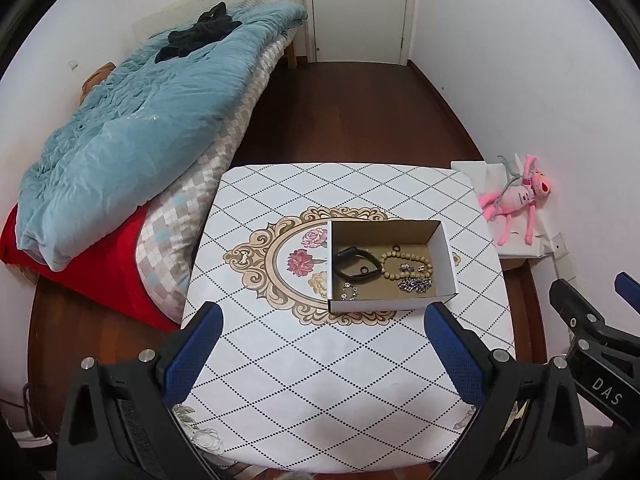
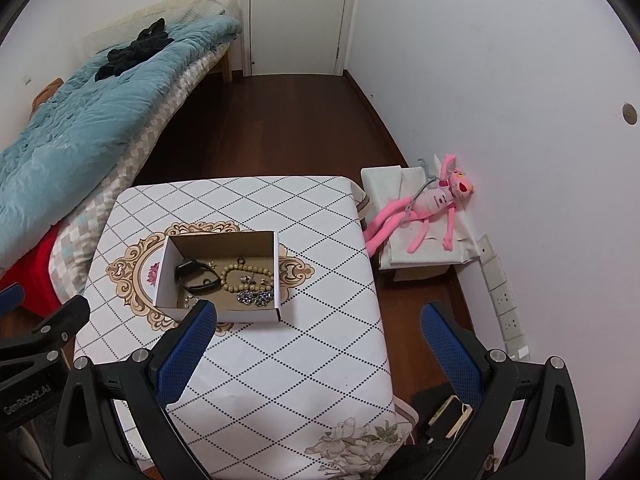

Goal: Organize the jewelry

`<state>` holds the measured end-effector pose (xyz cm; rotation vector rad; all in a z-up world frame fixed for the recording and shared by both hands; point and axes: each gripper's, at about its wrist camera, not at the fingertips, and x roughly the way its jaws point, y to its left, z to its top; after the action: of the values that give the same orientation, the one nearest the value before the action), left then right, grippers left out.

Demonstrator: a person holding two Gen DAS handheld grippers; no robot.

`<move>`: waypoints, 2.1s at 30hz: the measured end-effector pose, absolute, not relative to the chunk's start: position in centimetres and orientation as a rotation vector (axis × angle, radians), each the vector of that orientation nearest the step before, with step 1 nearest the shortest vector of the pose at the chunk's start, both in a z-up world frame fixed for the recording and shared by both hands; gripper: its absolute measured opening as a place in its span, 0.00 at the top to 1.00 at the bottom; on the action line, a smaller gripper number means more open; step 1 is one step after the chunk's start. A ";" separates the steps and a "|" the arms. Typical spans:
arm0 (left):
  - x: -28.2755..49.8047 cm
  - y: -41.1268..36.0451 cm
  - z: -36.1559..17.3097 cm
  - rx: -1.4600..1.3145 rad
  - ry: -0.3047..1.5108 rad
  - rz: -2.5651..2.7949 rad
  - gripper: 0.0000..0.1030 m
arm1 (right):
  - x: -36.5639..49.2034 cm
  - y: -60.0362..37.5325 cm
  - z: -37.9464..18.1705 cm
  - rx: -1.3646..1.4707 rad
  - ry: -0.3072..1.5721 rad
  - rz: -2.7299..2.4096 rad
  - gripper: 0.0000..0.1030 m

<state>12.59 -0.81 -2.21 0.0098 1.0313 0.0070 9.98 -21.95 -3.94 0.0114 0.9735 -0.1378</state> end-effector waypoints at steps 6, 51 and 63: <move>12.6 -0.5 -2.2 0.007 1.032 0.015 0.00 | 10.0 -21.7 -3.8 0.008 0.978 -0.133 0.00; 12.3 0.1 -2.2 0.011 1.032 0.014 0.00 | 9.9 -21.2 -4.1 -0.004 0.988 -0.106 0.00; 12.5 0.2 -2.5 0.010 1.037 0.014 0.00 | 10.0 -21.3 -4.0 -0.004 0.989 -0.100 0.00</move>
<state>12.54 0.18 -2.53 0.0101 1.0367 0.0144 9.95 -21.29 -4.00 -0.0040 0.9886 -0.1004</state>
